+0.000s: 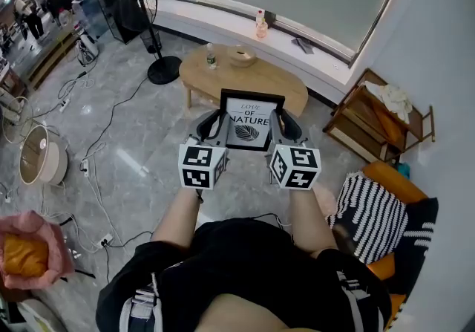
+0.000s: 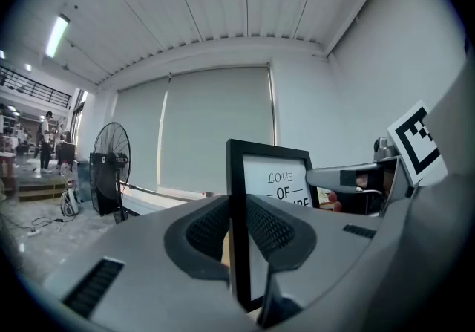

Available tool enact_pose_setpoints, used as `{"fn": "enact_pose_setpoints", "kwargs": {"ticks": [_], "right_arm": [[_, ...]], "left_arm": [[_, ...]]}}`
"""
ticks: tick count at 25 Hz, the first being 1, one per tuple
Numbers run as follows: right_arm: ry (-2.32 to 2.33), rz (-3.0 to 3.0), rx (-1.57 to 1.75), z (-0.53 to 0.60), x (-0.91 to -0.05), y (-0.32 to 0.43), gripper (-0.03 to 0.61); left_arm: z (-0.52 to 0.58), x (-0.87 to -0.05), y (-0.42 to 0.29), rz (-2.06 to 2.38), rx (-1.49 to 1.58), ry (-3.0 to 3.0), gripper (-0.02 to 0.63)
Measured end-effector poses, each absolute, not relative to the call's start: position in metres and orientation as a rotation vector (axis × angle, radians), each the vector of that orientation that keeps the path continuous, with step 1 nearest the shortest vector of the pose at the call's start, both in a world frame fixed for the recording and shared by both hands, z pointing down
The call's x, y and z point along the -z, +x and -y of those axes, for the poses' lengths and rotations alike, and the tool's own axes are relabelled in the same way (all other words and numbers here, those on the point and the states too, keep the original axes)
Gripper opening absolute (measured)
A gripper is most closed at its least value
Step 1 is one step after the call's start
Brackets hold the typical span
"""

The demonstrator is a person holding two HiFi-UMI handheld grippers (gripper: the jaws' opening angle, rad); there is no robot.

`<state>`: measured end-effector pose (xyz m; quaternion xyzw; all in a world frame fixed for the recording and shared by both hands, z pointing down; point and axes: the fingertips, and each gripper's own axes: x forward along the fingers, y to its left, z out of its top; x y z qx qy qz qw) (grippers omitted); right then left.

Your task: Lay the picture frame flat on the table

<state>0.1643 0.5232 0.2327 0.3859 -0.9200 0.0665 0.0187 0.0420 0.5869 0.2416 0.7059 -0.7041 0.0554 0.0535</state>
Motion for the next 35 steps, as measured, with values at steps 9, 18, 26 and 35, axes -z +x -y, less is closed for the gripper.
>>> {"fn": "enact_pose_setpoints", "kwargs": {"ticks": [9,18,26,35], "right_arm": [[1.235,2.851,-0.194,-0.551,-0.236,0.103,0.091],[1.258,2.832,-0.169,-0.552,-0.246,0.080,0.091],[1.234,2.845,-0.219,-0.494,-0.258,0.064,0.091],[1.243,2.843,-0.253,-0.354,-0.258,0.063,0.091]], "left_arm": [[-0.612,-0.246,-0.020,2.110,-0.129,2.200,0.084],[-0.612,-0.257,-0.044,2.091,-0.106,2.210,0.084],[-0.558,-0.267,-0.058,2.094,-0.133,2.185,0.085],[-0.415,-0.266,-0.061,2.080,-0.167,2.174,0.086]]}}
